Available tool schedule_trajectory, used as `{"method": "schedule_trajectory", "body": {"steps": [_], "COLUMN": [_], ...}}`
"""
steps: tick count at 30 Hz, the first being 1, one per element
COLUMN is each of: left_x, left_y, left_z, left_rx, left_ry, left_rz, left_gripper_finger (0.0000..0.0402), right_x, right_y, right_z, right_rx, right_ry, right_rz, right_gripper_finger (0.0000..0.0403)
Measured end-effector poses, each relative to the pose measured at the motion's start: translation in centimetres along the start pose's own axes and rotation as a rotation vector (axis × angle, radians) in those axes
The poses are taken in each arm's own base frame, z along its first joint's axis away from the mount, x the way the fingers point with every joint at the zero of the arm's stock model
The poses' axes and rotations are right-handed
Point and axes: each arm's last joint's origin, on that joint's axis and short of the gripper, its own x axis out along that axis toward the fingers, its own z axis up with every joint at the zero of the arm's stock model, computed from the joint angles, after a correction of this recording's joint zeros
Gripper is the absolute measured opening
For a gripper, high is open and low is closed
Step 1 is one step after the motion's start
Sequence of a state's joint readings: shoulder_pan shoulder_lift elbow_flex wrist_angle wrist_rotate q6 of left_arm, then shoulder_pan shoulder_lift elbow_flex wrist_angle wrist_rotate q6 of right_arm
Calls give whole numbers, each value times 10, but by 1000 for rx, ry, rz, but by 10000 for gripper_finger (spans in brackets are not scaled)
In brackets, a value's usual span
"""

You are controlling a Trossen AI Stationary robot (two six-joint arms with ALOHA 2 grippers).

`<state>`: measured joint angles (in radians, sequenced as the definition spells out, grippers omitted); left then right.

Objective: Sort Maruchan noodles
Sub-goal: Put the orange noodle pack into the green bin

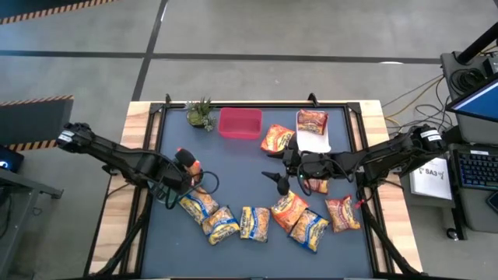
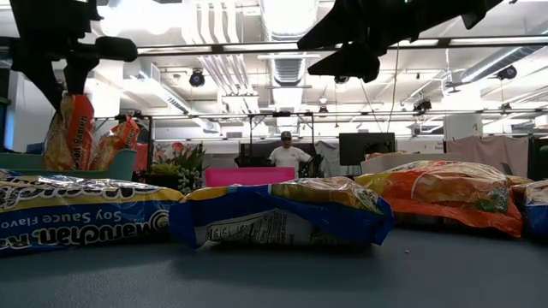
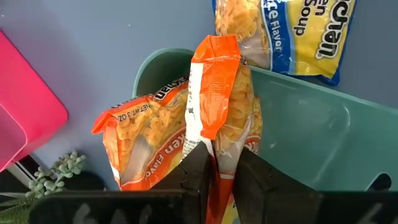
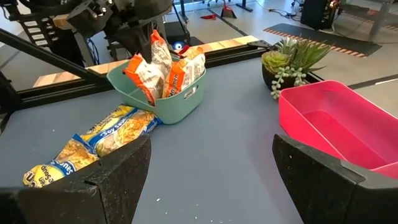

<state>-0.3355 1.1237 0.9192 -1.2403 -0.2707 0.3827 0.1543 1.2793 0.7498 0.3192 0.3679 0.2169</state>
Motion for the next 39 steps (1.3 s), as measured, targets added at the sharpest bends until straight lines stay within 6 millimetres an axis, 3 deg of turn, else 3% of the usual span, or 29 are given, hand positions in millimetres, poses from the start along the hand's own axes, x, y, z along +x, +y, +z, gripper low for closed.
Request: {"method": "schedule_trajectory", "body": {"steps": [10, 27, 39], "left_x": [3, 12, 12], "left_y": [2, 3, 2], "left_z": [2, 9, 8], "left_rx": [4, 15, -167], "left_ry": [44, 101, 98], "left_rz": [49, 62, 48], "left_gripper_finger": [49, 147, 176], "right_x": [0, 0, 0], "right_y": [0, 0, 0], "right_z": [0, -1, -2], "right_rx": [0, -4, -8], "right_ry": [1, 10, 21], "right_rz": [0, -2, -4], "right_gripper_finger": [325, 325, 325]}}
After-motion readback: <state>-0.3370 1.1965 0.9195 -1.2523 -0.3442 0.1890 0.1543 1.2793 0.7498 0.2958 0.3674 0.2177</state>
